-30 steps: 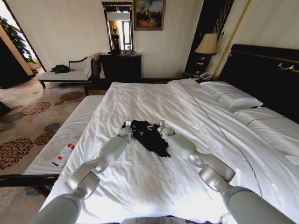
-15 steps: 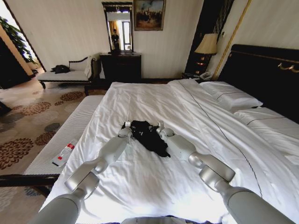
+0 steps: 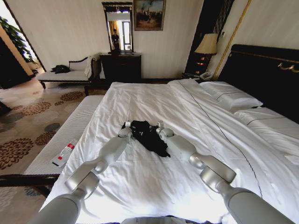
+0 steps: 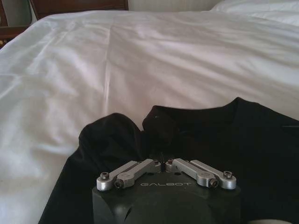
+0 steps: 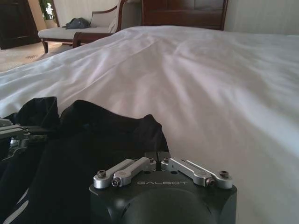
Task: Fold the clothes on the bed.
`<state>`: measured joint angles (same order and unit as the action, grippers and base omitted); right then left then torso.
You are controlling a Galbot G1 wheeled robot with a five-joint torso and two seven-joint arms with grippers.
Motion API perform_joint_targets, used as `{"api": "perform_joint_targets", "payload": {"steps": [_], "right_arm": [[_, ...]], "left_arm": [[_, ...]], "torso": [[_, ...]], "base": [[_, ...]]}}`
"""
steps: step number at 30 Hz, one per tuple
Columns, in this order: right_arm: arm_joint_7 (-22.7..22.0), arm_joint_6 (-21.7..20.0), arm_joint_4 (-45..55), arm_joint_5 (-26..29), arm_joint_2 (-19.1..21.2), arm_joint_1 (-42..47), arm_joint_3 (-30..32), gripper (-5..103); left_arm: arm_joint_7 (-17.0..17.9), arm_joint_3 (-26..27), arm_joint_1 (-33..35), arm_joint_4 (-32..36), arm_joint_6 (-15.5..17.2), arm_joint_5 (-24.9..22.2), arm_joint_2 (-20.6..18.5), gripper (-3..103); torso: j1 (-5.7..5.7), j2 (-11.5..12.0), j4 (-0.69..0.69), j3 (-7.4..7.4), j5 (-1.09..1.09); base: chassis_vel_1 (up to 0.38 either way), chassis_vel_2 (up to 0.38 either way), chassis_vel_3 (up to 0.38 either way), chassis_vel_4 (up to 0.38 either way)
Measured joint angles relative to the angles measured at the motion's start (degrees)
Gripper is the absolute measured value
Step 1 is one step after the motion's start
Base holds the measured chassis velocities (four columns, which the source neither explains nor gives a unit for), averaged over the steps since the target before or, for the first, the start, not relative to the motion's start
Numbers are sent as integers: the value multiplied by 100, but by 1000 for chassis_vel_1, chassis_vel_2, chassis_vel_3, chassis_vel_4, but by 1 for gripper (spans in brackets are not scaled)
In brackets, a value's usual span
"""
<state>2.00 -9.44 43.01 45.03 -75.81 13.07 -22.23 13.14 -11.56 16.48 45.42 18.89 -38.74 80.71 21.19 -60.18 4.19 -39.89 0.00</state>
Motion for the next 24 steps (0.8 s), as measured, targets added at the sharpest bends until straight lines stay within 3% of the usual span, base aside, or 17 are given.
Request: {"api": "perform_joint_targets", "payload": {"steps": [14,20,24], "right_arm": [[-430,177,36,42,167,-161,450,0],[-541,200,-59,132,240,-437,677,0],[-566,249,-253,54,202,-568,833,0]], "left_arm": [[-15,67,-835,-498,-74,-12,397,0],[69,389,-1271,-805,-92,124,624,0],[10,551,-1645,-1246,-193,317,841,0]], "torso": [[1,0,4,0,1],[0,0,-2,0,0],[0,0,4,1,0]], "base": [[0,0,0,0],[0,0,0,0],[0,0,0,0]]}}
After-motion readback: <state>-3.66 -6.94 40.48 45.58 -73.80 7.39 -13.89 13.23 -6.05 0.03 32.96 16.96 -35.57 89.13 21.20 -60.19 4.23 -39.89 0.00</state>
